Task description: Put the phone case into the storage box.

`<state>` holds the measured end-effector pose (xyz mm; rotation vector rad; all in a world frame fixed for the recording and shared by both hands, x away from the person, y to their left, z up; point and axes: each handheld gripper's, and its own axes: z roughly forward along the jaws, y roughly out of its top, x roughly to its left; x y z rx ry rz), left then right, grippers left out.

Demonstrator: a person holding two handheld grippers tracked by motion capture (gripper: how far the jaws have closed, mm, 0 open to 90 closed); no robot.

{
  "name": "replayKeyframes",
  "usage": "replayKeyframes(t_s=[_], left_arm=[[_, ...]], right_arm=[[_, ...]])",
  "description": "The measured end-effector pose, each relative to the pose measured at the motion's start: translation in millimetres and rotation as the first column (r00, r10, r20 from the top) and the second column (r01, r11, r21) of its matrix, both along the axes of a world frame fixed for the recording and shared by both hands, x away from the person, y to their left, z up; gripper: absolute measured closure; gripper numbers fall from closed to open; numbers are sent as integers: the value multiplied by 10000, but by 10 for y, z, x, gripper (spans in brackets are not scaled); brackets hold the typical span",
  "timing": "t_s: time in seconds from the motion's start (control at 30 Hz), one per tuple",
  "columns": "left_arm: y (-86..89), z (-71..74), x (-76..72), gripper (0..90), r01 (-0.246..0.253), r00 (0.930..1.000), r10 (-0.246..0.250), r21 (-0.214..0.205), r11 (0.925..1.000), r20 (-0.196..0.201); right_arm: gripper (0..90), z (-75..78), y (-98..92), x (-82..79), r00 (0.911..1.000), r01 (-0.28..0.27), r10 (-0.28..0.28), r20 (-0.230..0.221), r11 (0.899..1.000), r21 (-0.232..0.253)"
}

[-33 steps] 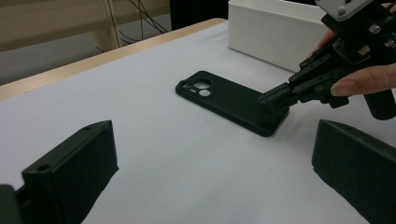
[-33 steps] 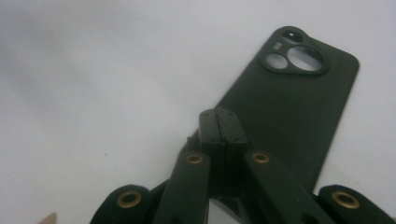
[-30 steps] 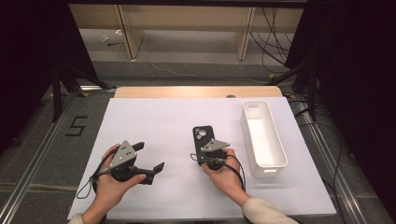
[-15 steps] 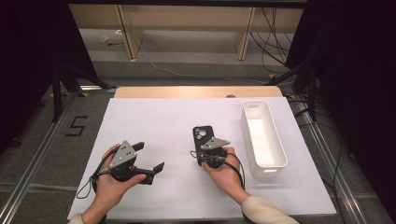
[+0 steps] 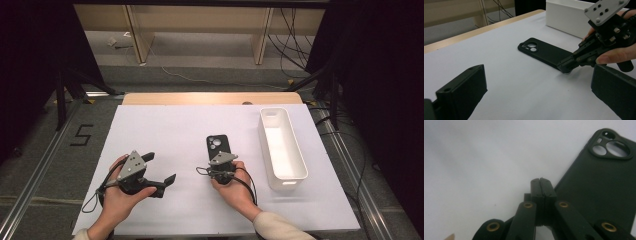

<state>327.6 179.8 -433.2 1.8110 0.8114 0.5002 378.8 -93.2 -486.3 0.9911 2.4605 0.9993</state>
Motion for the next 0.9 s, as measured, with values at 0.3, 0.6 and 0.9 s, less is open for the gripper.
replayKeyframes(t_s=[0.3, 0.6, 0.9], left_arm=[[-3, -2, 1, 0, 41, 10000, -41, 29, 10000, 22], [-5, -1, -1, 0, 31, 10000, -31, 0, 10000, 3], [1, 1, -3, 0, 24, 10000, -24, -10, 10000, 4]], right_arm=[[900, 43, -26, -2, 9997, 162, -163, -154, 9999, -37], [900, -23, 68, 0, 9996, -12, 4, -294, 9996, -284], [900, 1, 19, -2, 9980, 316, -339, -543, 9986, -431]])
